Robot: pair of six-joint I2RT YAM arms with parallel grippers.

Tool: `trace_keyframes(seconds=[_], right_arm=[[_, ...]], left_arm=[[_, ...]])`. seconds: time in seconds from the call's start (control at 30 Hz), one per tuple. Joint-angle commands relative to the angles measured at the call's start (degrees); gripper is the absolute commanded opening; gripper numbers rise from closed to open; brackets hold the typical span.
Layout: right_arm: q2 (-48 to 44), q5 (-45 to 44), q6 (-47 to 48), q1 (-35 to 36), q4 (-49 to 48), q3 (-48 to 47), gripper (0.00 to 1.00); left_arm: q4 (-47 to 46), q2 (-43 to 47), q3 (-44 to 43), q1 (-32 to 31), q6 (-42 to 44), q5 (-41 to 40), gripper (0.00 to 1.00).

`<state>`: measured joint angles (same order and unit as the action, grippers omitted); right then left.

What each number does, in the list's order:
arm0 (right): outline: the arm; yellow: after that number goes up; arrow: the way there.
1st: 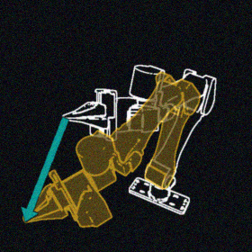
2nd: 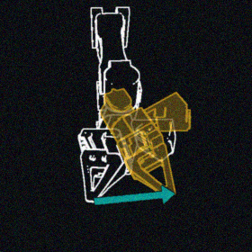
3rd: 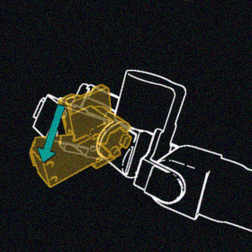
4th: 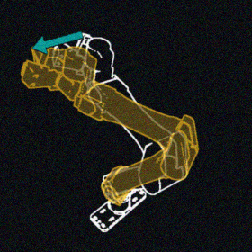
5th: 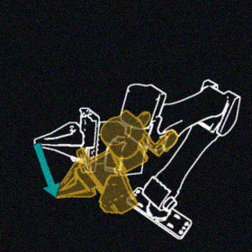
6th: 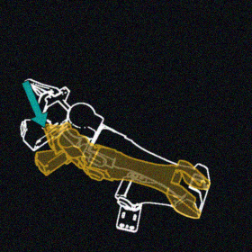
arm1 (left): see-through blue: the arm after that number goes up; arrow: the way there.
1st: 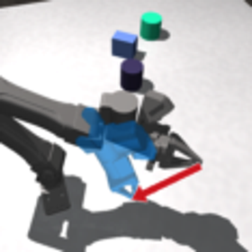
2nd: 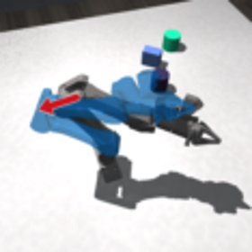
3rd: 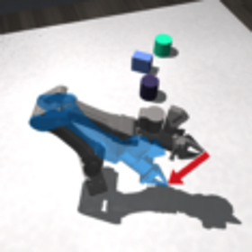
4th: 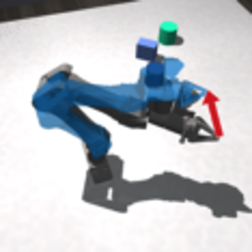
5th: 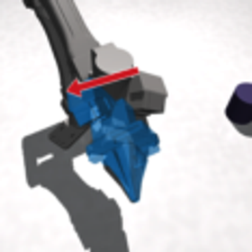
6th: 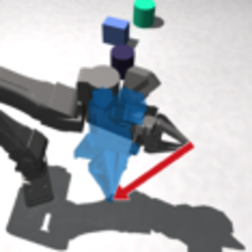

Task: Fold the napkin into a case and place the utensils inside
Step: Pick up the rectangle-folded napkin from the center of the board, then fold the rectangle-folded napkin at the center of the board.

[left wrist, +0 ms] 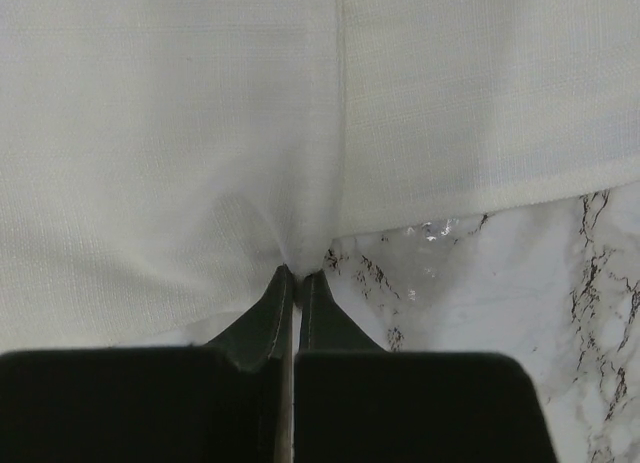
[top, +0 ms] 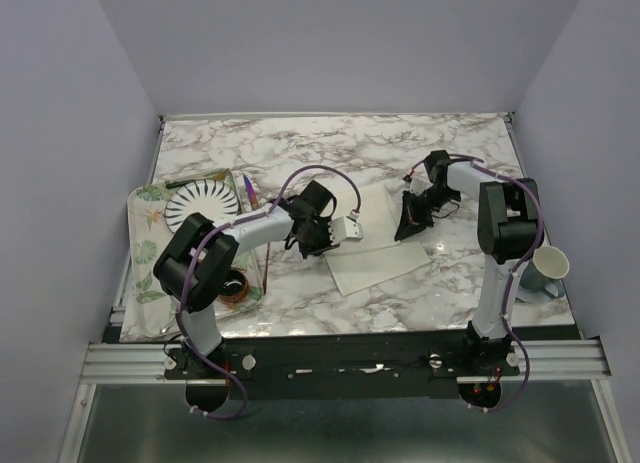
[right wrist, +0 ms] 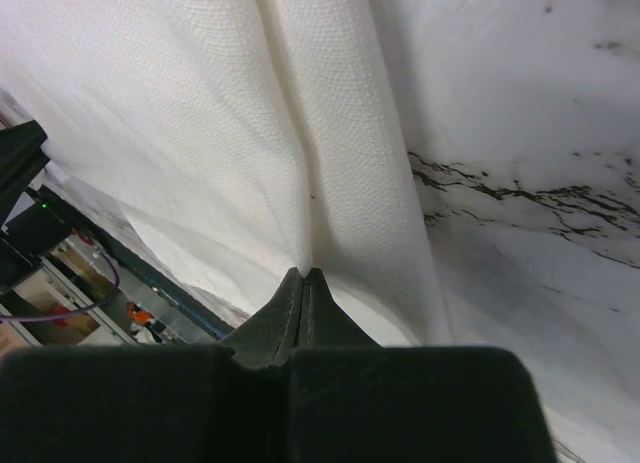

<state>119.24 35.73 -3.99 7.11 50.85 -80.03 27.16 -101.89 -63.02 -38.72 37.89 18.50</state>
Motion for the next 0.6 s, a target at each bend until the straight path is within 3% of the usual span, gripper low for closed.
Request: trace_keyframes(seconds=[0.0,0.33,0.57], right_arm=[[-3.04,3.12,0.56,-0.08,0.48,-2.94,0.01],[-10.95,1.63,3.46,-0.17,4.51,-4.44,0.01],[-12.37,-5.12,12.32,-4.65,14.01,-1.28,0.01]], left_arm=[[3.95,-0.42,-2.71,0.57,-0.98,0.13,0.00],[13.61,5.91,-11.33,0.14,-4.40,7.24,0.00],[14.95,8.02,-9.50,-5.04,-9.58,12.70,0.00]])
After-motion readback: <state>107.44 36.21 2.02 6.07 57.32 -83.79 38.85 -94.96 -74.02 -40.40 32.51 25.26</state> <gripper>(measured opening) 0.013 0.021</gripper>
